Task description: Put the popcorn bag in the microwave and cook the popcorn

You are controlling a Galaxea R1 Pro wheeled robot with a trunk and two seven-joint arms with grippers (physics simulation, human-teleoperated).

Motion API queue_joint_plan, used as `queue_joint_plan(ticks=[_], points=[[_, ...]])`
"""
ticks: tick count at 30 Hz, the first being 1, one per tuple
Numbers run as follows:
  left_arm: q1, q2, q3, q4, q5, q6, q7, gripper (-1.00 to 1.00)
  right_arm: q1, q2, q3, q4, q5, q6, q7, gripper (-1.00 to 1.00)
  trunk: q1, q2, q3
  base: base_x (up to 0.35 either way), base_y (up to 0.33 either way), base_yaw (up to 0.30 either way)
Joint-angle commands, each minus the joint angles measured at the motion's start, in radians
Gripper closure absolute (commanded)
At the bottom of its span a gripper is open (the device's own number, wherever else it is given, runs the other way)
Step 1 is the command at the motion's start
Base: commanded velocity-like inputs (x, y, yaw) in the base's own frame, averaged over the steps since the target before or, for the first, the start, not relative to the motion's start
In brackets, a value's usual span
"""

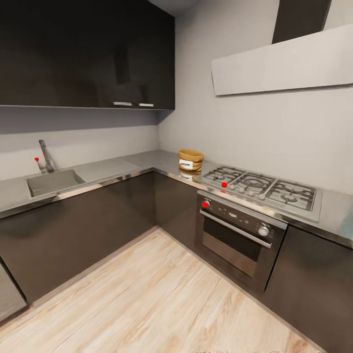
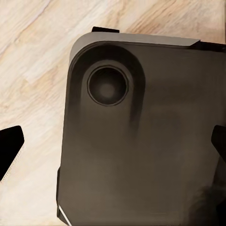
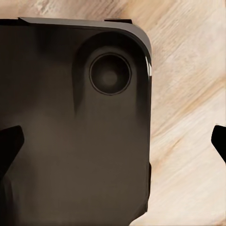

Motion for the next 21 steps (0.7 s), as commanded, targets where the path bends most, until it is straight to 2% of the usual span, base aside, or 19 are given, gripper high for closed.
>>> queue_joint_plan(ticks=[1, 21], points=[[0.000, 0.000, 0.000, 0.000, 0.008, -0.003, 0.000, -1.00, 0.000, 0.000, -0.001, 0.000, -0.001, -0.004, 0.000, -1.00, 0.000, 0.000, -0.001, 0.000, 0.000, -0.291], [0.000, 0.000, 0.000, 0.000, 0.008, -0.004, 0.001, -1.00, 0.000, 0.000, -0.001, 0.001, -0.001, -0.004, 0.000, -1.00, 0.000, 0.000, -0.001, 0.000, 0.000, -0.291]])
